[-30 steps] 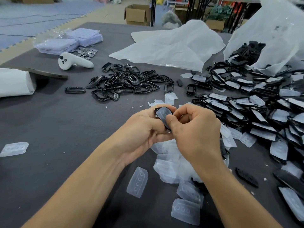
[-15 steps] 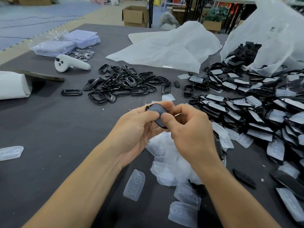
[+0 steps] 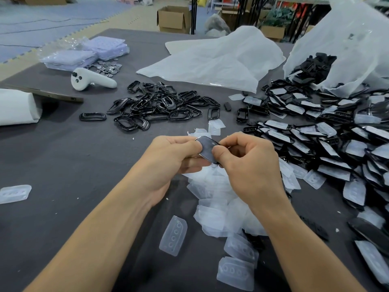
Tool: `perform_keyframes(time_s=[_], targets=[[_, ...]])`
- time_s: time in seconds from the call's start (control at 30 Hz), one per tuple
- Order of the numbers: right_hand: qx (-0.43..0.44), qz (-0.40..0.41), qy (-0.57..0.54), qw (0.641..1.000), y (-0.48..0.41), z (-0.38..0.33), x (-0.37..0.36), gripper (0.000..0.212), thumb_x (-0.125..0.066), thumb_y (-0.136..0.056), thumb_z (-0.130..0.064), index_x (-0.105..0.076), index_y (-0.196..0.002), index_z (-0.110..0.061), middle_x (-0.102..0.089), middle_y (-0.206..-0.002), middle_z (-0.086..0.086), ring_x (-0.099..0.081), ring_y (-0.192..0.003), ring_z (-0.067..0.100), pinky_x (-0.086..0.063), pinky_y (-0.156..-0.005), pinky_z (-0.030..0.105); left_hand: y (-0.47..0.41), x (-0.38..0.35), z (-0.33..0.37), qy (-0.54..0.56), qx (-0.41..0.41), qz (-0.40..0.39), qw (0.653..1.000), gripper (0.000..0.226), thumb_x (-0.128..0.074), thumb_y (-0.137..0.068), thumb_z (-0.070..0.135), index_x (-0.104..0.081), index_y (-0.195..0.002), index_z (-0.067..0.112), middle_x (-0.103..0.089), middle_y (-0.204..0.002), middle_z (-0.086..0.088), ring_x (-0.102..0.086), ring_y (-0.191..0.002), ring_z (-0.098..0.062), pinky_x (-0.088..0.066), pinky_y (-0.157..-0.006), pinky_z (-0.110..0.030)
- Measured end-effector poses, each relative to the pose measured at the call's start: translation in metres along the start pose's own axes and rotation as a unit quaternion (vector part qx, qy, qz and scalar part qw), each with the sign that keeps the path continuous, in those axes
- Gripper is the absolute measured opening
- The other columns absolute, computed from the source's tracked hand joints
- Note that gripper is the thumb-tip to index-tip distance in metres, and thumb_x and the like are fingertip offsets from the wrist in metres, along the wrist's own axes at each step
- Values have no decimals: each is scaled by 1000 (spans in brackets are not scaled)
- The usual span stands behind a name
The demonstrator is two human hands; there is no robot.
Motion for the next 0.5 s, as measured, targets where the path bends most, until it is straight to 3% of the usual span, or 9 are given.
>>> perform_keyframes(time_s=[0.1, 0.2, 0.3, 0.5], targets=[[-2, -10, 5, 1000, 0, -1, -2, 14, -78, -86, -24, -71, -82, -35, -70, -64, -4, -66, -62, 20, -57, -61, 40, -1, 2, -2, 15, 13, 9, 1000, 22, -60, -98, 9, -82, -94, 10, -81, -95, -10, -78, -80, -15, -58, -70, -22], [-9, -15, 8, 1000, -1, 2, -2, 13, -78, -85, -25, -72, -82, -36, -70, -64, -7, -64, -58, 14, -55, -58, 36, -1, 3, -3, 24, 22, 15, 999, 19, -60, -99, 5, -78, -104, 5, -81, -95, -12, -79, -82, -18, -60, -71, -23], [-17, -22, 1, 1000, -1, 4, -4, 11, -77, -86, -26, -72, -80, -33, -70, -64, -11, -59, -54, 4, -48, -57, 26, 0, 1, -2, 27, 18, 27, 999, 21, -58, -99, 2, -78, -97, 6, -81, -91, -13, -78, -77, -17, -60, -68, -22], [-13, -21, 6, 1000, 0, 2, -6, 16, -78, -87, -24, -71, -73, -31, -70, -64, -14, -62, -56, 4, -47, -56, 17, 1, -3, -1, 2, 13, 32, 999, 20, -60, -96, 2, -80, -93, 5, -81, -89, -12, -77, -73, -15, -58, -64, -19]])
Point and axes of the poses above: each hand's wrist, its own y-axis away from the middle knuckle, its own x-axis out of the back of the hand, z = x × y, the point moved 8 cm from there along -y, towards the middle knuckle
